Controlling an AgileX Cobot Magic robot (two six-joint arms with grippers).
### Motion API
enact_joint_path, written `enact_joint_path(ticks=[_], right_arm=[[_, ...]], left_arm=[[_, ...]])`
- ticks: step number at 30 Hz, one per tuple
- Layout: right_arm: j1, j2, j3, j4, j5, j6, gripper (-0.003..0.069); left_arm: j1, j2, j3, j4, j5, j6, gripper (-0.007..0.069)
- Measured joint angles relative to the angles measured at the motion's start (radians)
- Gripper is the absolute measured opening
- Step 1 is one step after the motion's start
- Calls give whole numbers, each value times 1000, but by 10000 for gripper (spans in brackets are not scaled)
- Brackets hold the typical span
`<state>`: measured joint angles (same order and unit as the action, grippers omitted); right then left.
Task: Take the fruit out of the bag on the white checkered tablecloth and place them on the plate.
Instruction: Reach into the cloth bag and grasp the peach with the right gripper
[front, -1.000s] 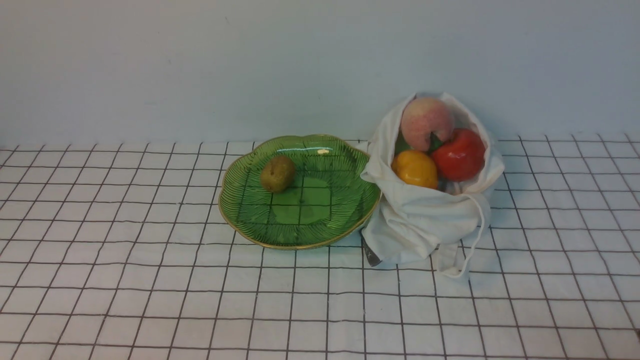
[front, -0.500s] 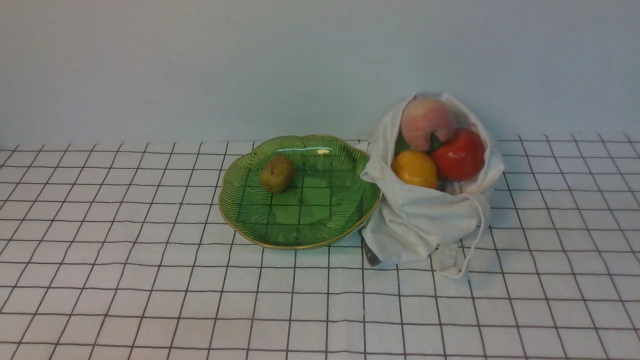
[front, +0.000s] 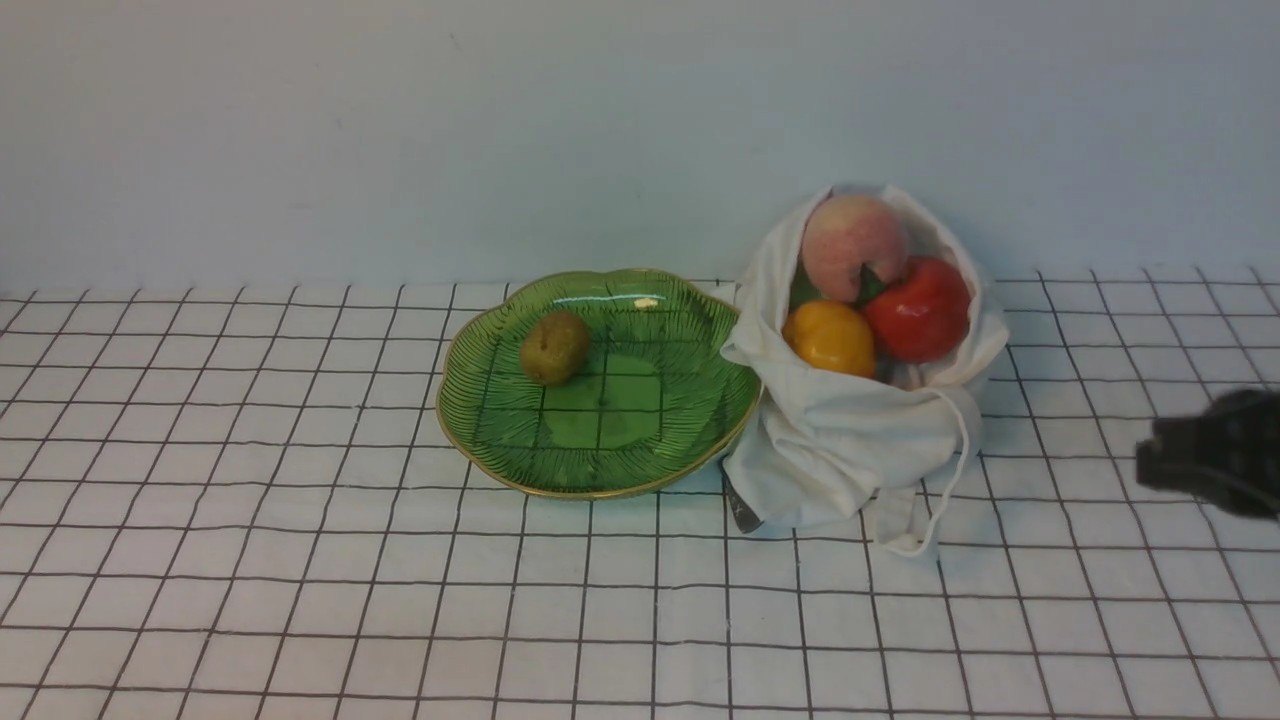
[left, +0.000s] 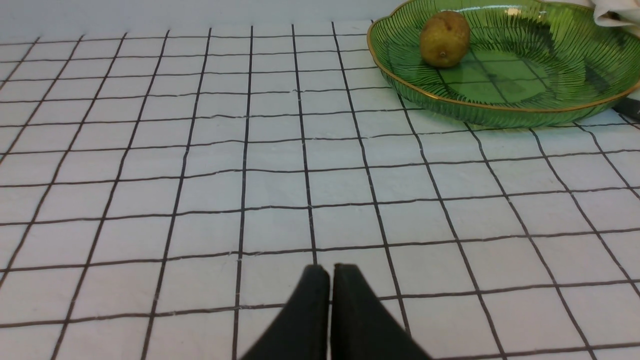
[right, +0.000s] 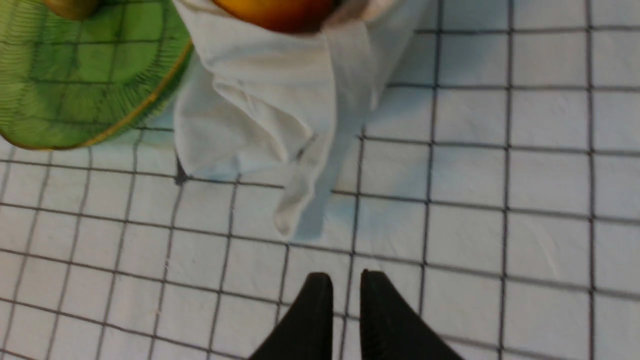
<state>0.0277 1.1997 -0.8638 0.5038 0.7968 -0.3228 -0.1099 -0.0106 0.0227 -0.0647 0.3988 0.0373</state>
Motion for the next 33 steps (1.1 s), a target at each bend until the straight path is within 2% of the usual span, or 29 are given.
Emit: enact_joint_path(ticks=[2,3,5,7,11,13,21,28,33], right_arm=[[3,63,-54,64,-4,-85,143],[13,124,-101,122,-6,-174,197],[32,194,-172,186,-8,-264,272],[60,298,-269,236,-8,-341,400],[76,443,-415,259,-8,-369,589],[76,523,-516,260,-12,-373,658],[76,763,-769,267,-57,-350,691],[76,898,-848,286,-68,-343,691],[77,931,-855,306,-68,-340,659]], left_arm=[[0,0,0,0,0,0,-8],[0,0,0,0,0,0,-8],[0,0,0,0,0,0,-8],[0,0,0,0,0,0,-8],[0,0,0,0,0,0,-8],[0,0,0,0,0,0,-8],[0,0,0,0,0,0,-8],[0,0,0,0,0,0,-8],[0,0,0,0,0,0,-8]])
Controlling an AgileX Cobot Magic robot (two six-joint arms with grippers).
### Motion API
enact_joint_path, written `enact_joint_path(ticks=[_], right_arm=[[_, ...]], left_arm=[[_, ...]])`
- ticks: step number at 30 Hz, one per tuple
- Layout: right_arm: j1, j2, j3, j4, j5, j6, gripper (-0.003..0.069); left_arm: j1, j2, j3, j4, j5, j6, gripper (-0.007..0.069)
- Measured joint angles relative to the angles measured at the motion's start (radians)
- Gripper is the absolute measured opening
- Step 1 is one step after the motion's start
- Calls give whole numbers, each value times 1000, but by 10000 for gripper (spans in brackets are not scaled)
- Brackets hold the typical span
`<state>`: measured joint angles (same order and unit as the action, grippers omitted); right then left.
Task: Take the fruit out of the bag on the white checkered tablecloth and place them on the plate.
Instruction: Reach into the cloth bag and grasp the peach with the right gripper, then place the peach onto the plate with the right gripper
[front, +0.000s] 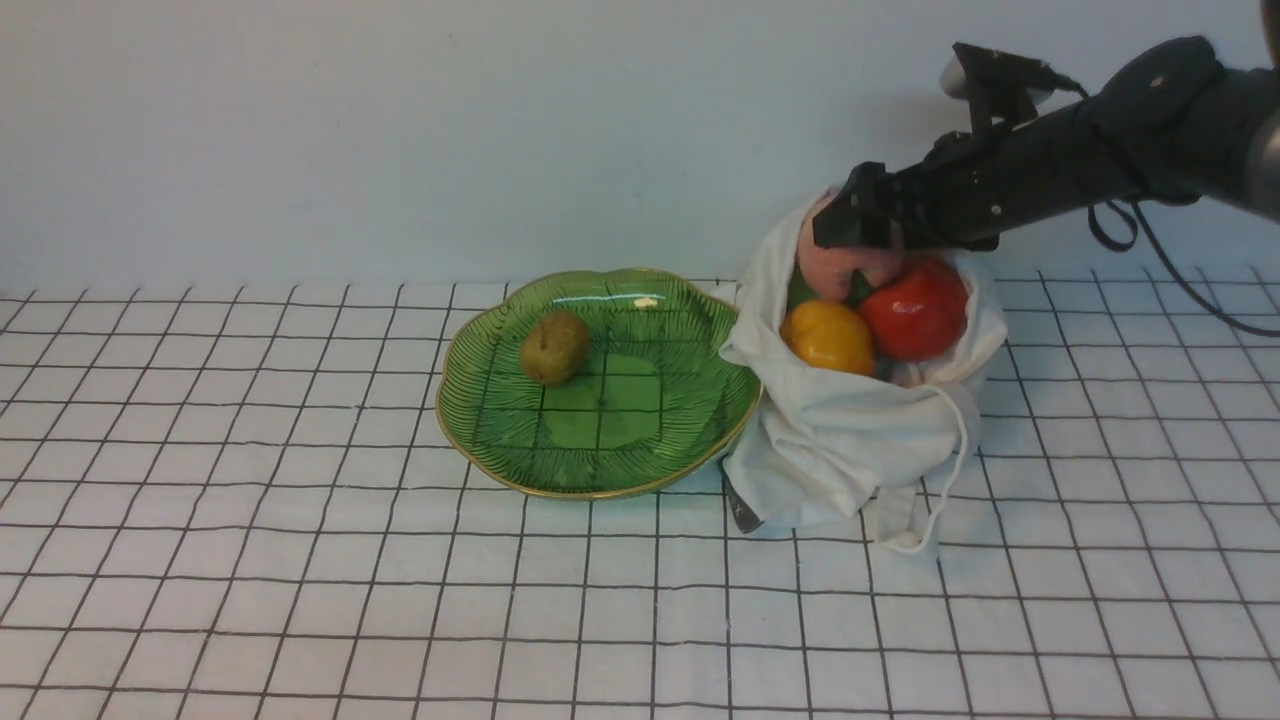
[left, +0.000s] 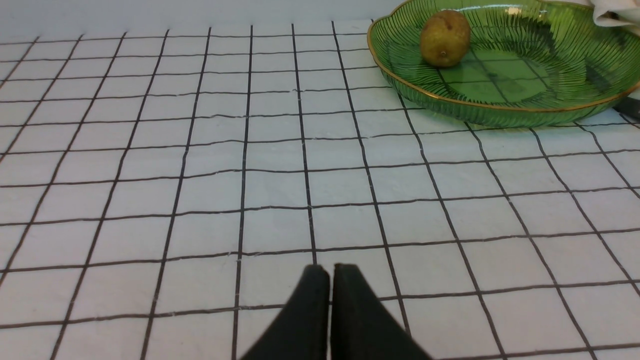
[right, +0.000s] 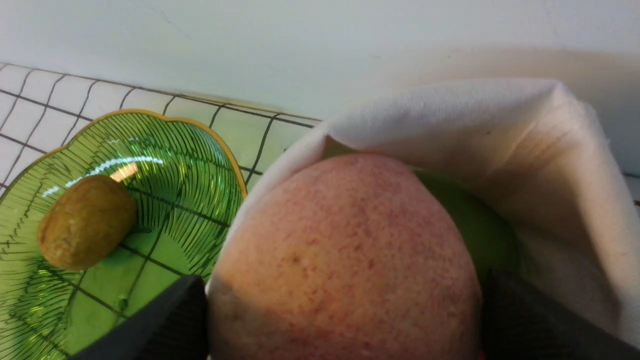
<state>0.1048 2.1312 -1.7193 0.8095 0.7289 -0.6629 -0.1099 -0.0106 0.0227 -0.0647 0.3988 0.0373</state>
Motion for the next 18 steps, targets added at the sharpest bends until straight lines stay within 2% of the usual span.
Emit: enact_joint_path(ticks=[4,12,18], right_arm=[[0,0,-1,0,13,0,609],[-27,-63,-1,-25,129,0,609],[-131,-217,-1,-41,301,1,609]], left_arm=[[0,0,0,0,0,0,-8],[0,0,0,0,0,0,-8],[0,0,0,0,0,0,-8]])
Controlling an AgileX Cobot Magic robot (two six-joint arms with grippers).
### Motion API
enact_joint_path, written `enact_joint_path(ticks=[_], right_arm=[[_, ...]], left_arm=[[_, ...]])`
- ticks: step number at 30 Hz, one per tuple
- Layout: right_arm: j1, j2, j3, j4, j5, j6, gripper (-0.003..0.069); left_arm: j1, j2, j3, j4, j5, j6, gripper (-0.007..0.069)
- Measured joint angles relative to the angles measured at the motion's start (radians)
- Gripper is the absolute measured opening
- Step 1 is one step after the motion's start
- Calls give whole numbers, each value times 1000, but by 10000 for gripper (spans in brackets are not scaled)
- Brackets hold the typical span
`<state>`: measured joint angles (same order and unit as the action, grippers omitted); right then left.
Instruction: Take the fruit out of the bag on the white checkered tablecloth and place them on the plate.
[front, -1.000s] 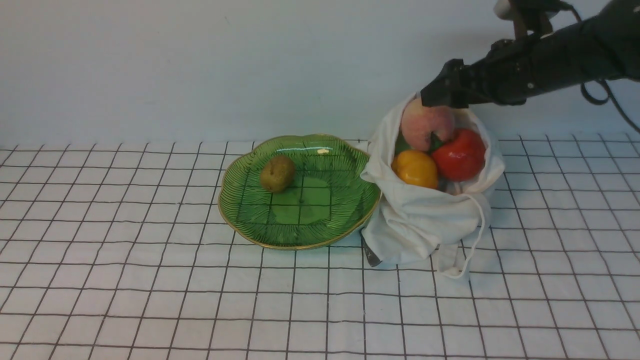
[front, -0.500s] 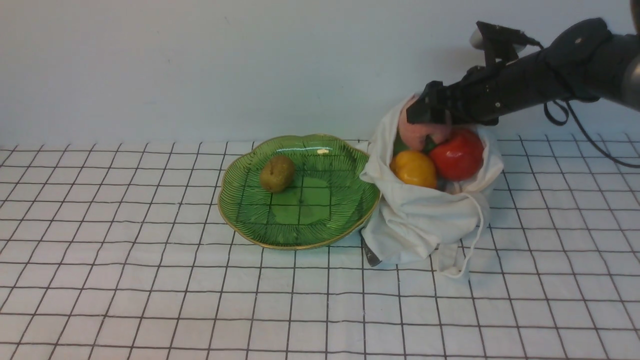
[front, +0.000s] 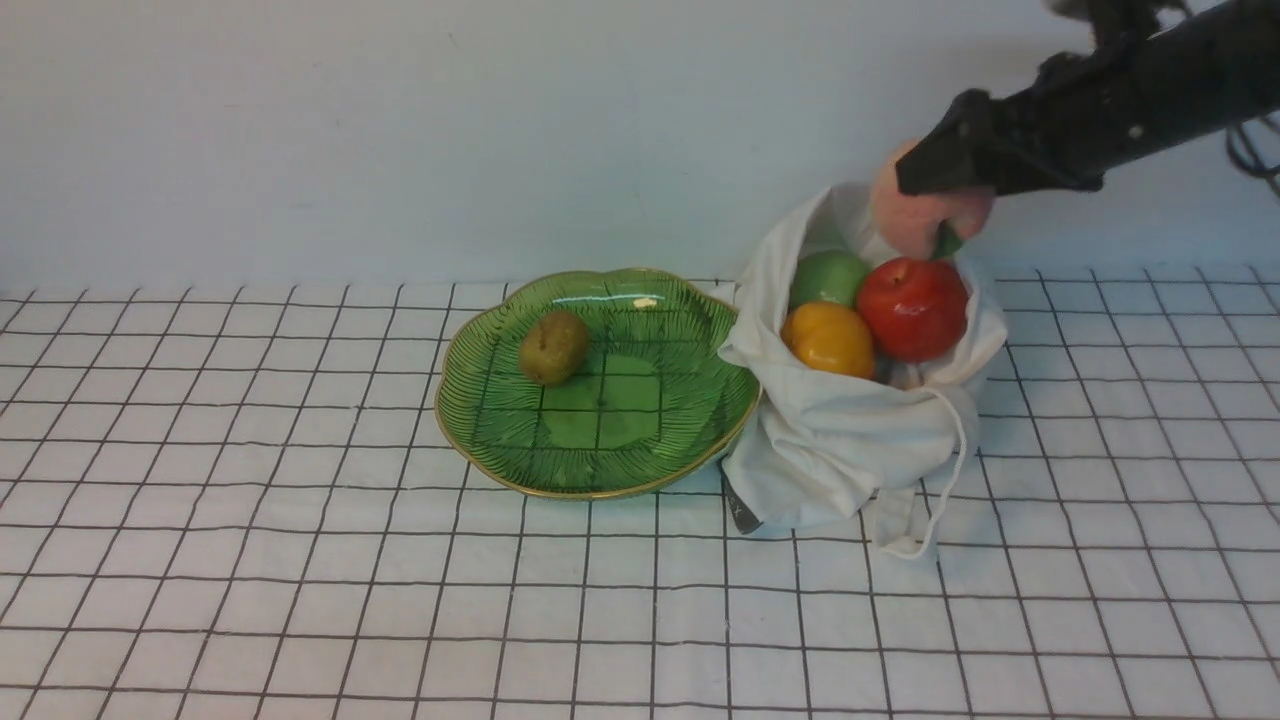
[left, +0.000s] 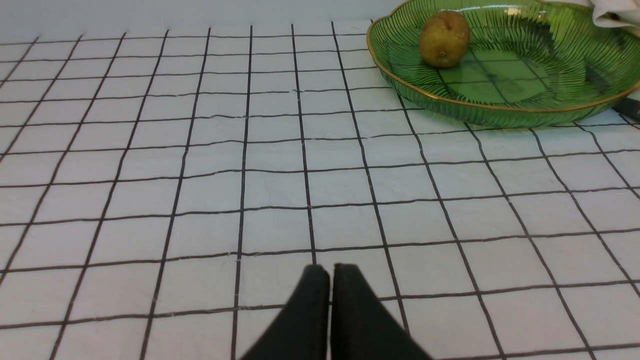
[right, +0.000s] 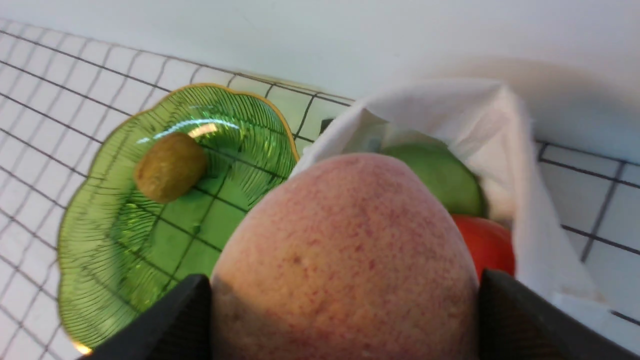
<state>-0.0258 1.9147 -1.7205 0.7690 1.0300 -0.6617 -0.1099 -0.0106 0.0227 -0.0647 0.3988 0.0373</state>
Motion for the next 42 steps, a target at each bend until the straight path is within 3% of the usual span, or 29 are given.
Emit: enact_joint_path(ticks=[4,5,9,14,19,30,37,42], right_arm=[[2,-58,0,138,106,-10,609],[40,-59,-3,200,138,-48,609],[189,-20,-4,249,146,-110,609],[362,81,-4,203,-3,-119,609],[438,162,-4,139,-213,-124,609],[447,224,-4,129,-398,-172,691],[427,198,-3,101,-384,-152,691],[366,77,-3,9,-249,-110,666]], left_arm=[[0,0,0,0,0,0,-8],[0,0,0,0,0,0,-8],[0,0,0,0,0,0,-8],[0,0,0,0,0,0,-8],[0,0,0,0,0,0,-8],[0,0,0,0,0,0,-8],[0,0,0,0,0,0,-8],[0,0,0,0,0,0,-8]])
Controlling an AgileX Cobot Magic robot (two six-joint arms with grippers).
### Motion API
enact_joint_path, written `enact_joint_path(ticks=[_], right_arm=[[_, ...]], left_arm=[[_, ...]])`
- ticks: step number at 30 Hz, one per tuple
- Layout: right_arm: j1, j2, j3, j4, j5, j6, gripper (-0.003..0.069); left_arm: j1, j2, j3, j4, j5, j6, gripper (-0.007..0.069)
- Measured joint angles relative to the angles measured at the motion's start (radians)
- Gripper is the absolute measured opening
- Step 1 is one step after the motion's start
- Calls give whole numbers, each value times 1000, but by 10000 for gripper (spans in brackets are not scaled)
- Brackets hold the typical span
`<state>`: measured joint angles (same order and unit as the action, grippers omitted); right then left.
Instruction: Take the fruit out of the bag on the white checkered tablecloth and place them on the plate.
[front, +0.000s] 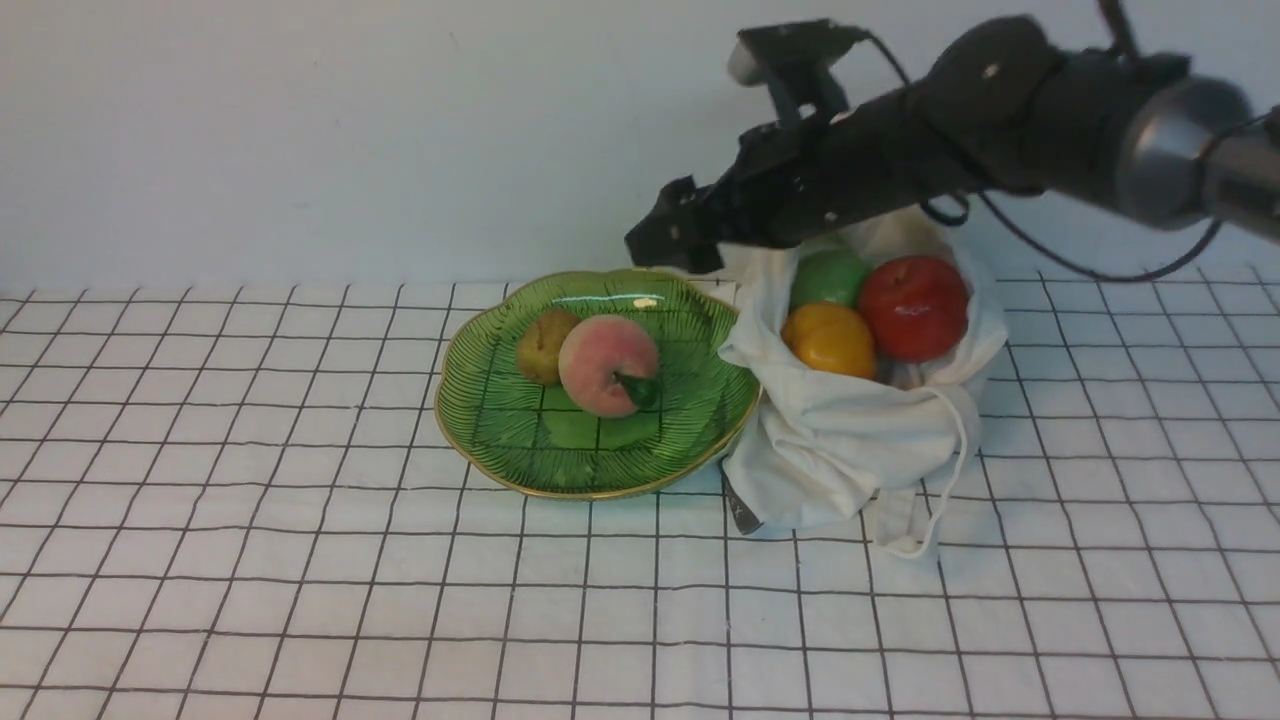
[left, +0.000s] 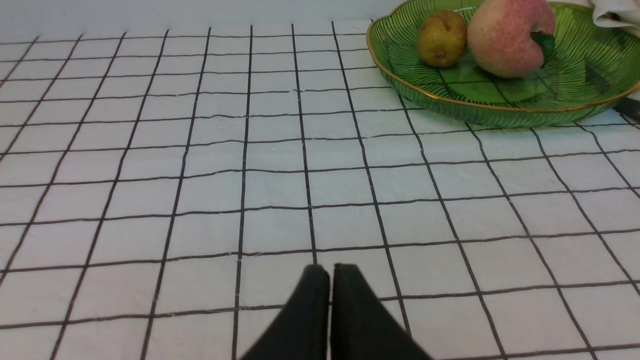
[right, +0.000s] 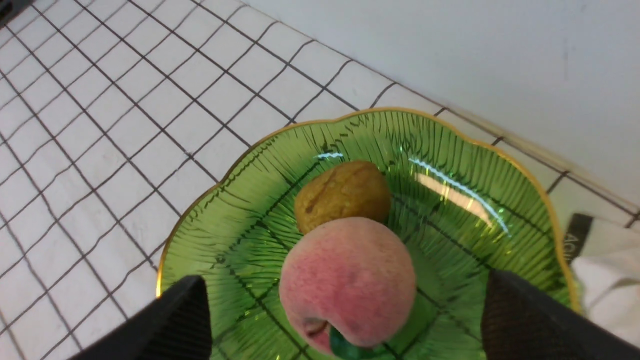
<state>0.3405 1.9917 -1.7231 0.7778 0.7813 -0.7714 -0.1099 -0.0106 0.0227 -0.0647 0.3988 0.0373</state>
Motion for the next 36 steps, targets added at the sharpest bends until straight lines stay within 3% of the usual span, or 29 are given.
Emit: enact_joint_path(ticks=[5,8,12,13,16,23,30,32,36], right_arm=[[-61,-192,0,-144,166,96,534],[-105,-361,0,-277,283,208,360],[-146,-482,-1,-379,366,306,200],[-170,-540,-2,-435,428,360,109],[-198,-604,-2,-504,475,415,22],[-223,-840,171,-669,487,537,-13],[-223,-1165,557,-675,475,616,-14],[-223,-1267,688,-649,393,619,-14],[-223,-1438,1045,-575,17,581,-14]], left_arm=[[0,0,0,0,0,0,-8],[0,0,0,0,0,0,-8],[0,0,0,0,0,0,-8],[0,0,0,0,0,0,-8],[0,0,0,0,0,0,-8],[0,0,0,0,0,0,-8],[0,0,0,0,0,0,-8],[0,0,0,0,0,0,-8],[0,0,0,0,0,0,-8]])
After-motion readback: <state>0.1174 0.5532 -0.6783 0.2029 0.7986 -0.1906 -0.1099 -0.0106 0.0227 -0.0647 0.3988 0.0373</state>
